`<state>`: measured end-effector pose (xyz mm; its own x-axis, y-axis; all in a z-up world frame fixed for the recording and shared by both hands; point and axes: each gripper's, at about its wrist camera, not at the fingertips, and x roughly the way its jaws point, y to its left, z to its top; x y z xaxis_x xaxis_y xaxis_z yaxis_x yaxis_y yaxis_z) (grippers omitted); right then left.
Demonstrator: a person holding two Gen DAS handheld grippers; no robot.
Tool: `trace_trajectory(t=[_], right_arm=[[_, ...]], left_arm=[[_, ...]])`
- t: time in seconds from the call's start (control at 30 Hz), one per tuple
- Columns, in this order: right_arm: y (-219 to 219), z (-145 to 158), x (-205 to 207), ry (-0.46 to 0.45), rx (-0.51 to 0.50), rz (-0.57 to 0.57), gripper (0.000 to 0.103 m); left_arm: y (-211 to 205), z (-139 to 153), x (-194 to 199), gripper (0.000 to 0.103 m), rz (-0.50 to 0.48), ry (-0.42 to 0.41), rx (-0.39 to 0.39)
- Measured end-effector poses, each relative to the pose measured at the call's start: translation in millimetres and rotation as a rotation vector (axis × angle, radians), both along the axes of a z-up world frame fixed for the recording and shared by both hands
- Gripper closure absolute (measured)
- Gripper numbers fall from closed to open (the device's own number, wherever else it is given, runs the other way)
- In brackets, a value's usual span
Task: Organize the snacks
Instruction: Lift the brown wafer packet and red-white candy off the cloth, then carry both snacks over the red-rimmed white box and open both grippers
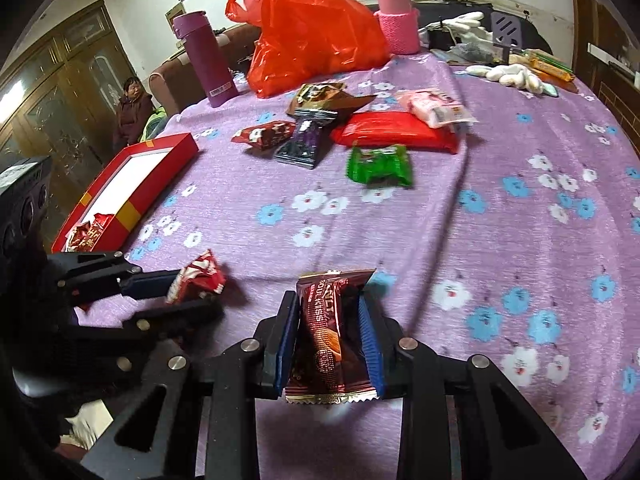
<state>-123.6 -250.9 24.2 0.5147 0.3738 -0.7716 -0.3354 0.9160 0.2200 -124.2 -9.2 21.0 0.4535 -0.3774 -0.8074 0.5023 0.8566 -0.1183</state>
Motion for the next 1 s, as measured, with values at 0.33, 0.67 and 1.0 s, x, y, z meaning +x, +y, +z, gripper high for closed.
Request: trace_trajectory(t=[0.33, 0.67, 1.0], right_arm=[[-17.2, -2.1, -5.4, -0.012, 0.063, 0.005, 0.072], [17.5, 16.6, -4.0, -0.051, 0.032, 0.05, 0.072], [42.6, 0.1, -11.4, -0.021, -0.174, 0.109, 0.064]], left_arm=[[12.2, 1.6, -3.2, 0.08, 0.006, 0.007, -0.066], [48.3, 23.8, -17.0, 0.08, 0.062, -0.038, -0.177], [93.8, 60.5, -41.4, 0.08, 0.107, -0.162, -0.216]])
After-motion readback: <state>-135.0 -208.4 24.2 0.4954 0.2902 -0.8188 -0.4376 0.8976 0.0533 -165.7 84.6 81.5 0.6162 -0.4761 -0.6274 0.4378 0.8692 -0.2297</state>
